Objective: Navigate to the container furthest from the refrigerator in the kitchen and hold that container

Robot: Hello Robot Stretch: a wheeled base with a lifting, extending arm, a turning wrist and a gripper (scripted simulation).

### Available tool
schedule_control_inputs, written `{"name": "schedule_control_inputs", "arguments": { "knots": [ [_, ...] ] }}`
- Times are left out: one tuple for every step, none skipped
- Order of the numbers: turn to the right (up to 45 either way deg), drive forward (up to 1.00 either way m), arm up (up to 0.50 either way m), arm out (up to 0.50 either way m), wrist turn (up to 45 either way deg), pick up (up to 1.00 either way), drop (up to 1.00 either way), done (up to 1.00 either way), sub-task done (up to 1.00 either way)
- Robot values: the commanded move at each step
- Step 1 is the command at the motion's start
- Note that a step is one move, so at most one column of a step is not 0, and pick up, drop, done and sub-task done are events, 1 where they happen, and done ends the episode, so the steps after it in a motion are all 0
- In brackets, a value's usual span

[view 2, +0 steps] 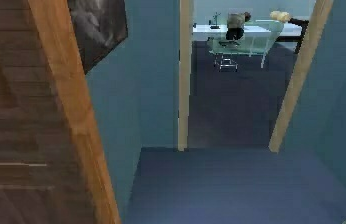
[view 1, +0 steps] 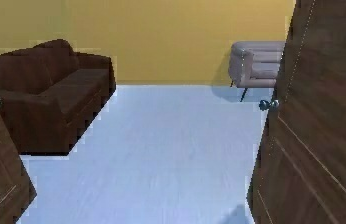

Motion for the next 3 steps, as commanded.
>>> {"name": "schedule_control_inputs", "arguments": {
  "knots": [
    [0.0,1.0,0.0,0.0,0.0,0.0,0.0,0.0,0.0],
    [0.0,0.5,0.0,0.0,0.0,0.0,0.0,0.0,0.0],
    [45.0,0.0,0.0,0.0,0.0,0.0,0.0,0.0,0.0]
  ]
}}
